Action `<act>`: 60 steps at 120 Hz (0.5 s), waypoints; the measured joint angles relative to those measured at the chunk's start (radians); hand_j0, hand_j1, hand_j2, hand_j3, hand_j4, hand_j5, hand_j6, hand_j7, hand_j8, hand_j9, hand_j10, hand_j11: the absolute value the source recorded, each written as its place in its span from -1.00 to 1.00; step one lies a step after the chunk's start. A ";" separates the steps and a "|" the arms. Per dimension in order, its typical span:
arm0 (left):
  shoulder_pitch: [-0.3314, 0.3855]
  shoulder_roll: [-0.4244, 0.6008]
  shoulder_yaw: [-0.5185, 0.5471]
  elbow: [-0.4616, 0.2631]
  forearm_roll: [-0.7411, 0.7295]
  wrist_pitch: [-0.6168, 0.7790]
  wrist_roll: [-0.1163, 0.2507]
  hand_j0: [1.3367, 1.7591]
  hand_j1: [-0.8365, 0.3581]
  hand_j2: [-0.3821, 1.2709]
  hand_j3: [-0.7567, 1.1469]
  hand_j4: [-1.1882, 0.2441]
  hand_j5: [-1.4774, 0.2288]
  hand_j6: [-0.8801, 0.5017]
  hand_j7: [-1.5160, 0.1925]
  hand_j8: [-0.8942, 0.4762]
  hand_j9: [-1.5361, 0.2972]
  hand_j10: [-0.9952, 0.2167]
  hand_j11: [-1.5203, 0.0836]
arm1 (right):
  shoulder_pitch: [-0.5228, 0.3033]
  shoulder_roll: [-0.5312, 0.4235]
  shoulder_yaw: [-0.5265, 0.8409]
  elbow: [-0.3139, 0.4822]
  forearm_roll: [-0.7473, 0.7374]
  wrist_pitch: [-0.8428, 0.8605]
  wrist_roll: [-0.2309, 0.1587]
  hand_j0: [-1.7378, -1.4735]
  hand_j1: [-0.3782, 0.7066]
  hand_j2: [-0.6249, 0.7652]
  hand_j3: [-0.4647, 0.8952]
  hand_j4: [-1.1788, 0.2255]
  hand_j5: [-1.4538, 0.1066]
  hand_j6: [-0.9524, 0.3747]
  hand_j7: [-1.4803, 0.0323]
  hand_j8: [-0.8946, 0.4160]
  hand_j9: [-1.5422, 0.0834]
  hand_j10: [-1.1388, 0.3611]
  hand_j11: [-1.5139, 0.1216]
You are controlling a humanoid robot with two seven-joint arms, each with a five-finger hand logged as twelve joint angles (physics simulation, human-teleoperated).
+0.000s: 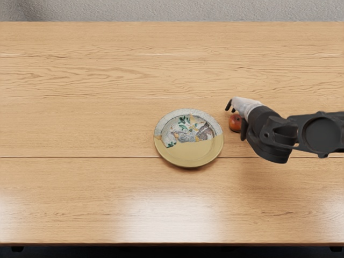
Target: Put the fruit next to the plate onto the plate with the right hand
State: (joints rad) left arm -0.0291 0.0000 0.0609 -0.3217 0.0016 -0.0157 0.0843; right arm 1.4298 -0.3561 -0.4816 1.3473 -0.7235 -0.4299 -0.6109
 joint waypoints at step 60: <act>0.000 0.000 0.000 0.000 0.000 0.000 0.000 0.52 0.98 -0.54 -0.21 0.66 0.73 0.27 0.77 0.31 0.68 0.64 0.90 | -0.009 0.000 0.007 0.000 0.002 -0.004 0.000 -0.40 0.04 -0.23 -0.32 0.04 0.12 -0.23 0.19 -0.28 0.18 -0.08 0.14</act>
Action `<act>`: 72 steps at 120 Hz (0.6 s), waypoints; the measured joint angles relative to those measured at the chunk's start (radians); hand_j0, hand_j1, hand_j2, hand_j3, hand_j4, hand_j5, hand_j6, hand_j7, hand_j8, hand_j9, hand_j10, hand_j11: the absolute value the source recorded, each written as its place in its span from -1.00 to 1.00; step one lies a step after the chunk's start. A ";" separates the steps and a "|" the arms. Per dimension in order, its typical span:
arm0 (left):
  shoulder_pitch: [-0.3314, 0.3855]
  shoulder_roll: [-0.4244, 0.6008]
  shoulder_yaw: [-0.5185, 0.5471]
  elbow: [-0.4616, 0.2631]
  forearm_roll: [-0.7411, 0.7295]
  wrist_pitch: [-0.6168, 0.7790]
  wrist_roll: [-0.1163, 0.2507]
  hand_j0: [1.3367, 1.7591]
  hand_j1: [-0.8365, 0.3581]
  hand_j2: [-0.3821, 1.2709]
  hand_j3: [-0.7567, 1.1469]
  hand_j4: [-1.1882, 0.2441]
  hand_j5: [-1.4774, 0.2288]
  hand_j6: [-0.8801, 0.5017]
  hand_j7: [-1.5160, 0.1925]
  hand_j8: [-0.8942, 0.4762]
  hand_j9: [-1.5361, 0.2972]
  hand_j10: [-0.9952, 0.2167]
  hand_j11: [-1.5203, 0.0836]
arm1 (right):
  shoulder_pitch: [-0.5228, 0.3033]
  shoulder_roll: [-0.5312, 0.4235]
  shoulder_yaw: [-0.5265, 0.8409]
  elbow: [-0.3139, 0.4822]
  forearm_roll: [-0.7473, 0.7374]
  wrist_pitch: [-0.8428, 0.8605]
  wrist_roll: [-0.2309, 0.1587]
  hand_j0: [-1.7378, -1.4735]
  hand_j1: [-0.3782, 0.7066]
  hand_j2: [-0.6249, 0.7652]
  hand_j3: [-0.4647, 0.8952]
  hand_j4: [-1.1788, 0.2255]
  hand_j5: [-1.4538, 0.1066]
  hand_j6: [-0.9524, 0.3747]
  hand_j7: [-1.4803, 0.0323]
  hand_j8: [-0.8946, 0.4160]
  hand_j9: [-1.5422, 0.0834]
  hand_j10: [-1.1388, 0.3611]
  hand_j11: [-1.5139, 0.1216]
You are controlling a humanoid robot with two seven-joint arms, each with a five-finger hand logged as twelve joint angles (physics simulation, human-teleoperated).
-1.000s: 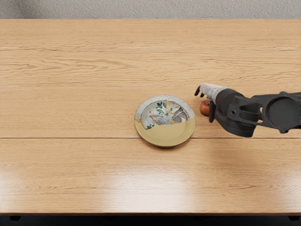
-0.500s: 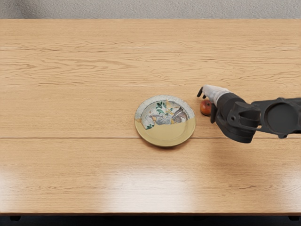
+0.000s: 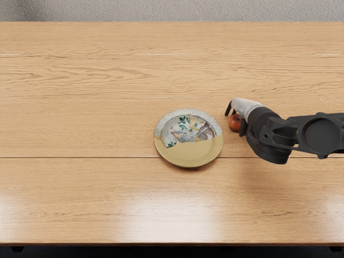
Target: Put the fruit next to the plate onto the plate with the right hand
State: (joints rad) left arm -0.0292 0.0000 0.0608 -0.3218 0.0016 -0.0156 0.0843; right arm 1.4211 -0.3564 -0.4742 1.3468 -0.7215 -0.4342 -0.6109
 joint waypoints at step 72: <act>0.000 0.000 0.000 0.000 0.000 0.000 0.000 0.52 0.98 -0.54 -0.21 0.66 0.73 0.27 0.77 0.31 0.68 0.64 0.90 | 0.001 -0.003 0.006 -0.004 0.010 0.001 0.000 -0.36 0.21 0.28 -0.32 -0.28 -0.25 -0.32 -0.19 -0.37 -0.18 -0.37 -0.22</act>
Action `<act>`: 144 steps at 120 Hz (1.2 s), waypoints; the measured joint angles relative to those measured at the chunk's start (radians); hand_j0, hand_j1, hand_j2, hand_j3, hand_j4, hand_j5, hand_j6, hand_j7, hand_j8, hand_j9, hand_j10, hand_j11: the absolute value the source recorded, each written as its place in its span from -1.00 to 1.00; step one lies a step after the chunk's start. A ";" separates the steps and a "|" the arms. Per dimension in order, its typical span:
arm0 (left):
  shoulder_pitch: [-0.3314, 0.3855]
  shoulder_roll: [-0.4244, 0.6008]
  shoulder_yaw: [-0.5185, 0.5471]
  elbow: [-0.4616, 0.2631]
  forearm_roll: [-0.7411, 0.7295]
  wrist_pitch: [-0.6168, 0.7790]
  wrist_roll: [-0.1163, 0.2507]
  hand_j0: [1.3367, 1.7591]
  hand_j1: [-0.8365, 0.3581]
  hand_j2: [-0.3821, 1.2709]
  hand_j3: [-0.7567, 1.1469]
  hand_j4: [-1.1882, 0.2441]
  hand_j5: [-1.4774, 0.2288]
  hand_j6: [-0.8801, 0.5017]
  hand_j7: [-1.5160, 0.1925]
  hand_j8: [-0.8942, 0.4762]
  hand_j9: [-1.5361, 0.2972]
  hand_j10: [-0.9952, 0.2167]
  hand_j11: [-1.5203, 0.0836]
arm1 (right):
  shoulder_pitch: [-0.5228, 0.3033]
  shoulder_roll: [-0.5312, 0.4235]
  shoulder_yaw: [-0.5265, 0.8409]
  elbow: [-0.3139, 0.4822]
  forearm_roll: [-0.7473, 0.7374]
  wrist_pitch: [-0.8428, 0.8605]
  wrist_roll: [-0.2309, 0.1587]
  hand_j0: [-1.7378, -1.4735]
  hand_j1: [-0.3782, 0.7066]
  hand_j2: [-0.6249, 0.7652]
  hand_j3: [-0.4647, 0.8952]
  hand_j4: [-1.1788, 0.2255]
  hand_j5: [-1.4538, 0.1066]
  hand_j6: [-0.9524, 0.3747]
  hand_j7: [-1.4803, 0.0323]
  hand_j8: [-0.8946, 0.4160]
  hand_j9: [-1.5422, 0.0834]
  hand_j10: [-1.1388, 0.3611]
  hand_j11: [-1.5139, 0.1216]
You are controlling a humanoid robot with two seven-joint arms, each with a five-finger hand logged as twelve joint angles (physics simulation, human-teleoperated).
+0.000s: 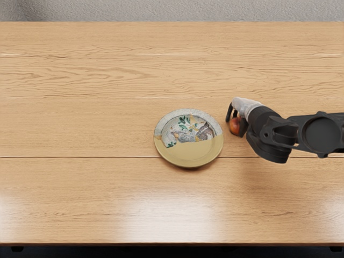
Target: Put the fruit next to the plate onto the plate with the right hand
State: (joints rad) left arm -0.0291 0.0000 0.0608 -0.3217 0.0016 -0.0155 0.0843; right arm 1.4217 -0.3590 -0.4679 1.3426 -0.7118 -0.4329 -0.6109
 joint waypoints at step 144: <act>0.000 0.000 0.000 0.000 0.000 -0.001 0.000 0.52 0.98 -0.54 -0.20 0.66 0.73 0.27 0.77 0.31 0.68 0.64 0.90 | 0.036 0.122 0.232 0.062 0.005 0.084 0.002 -0.40 0.35 0.65 -0.32 -0.43 -0.62 -0.19 -0.46 -0.20 -0.51 -0.53 -0.57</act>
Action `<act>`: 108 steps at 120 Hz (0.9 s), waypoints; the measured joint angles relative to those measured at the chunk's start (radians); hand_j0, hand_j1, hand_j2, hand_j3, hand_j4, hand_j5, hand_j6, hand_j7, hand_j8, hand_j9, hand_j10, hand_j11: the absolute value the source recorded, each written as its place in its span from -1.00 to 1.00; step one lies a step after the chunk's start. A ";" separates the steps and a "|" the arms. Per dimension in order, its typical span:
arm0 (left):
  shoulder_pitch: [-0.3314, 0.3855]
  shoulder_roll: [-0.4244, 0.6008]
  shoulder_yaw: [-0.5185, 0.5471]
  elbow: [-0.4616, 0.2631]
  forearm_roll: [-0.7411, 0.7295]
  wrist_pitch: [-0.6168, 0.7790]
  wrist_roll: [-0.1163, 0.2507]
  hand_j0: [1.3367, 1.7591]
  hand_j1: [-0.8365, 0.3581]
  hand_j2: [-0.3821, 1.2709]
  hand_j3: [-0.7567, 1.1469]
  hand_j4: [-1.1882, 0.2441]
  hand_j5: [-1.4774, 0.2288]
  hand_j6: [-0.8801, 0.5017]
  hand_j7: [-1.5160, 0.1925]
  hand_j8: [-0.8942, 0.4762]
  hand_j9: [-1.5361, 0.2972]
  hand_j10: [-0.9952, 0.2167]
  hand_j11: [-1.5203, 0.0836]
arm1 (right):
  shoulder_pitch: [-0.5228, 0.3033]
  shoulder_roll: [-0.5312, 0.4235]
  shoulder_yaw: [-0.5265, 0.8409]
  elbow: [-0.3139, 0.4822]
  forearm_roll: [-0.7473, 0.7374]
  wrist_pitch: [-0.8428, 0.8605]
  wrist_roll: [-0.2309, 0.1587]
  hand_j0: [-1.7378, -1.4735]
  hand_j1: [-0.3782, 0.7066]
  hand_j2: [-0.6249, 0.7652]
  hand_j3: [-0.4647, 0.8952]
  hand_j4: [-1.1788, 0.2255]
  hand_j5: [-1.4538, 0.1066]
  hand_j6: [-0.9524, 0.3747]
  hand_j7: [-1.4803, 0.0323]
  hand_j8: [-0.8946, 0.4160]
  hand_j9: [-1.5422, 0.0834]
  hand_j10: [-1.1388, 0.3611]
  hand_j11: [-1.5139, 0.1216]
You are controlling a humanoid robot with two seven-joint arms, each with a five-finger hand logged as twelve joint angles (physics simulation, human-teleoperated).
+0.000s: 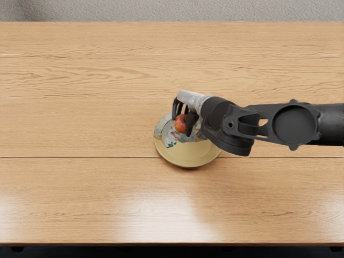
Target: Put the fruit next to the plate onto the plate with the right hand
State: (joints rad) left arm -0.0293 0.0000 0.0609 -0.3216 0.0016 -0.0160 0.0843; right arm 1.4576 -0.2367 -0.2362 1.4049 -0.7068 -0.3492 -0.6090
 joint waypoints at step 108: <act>0.000 0.000 0.000 0.000 0.000 0.000 0.000 0.52 0.98 -0.54 -0.20 0.66 0.73 0.27 0.77 0.31 0.68 0.64 0.90 | -0.259 -0.356 0.681 -0.009 0.088 0.730 -0.002 -0.40 -0.82 -0.08 -0.32 0.58 0.74 0.35 0.83 0.28 0.78 0.42 0.73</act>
State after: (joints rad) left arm -0.0292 0.0000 0.0610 -0.3215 0.0016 -0.0157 0.0842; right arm 1.1988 -0.5930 0.4443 1.3958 -0.6187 0.3810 -0.6109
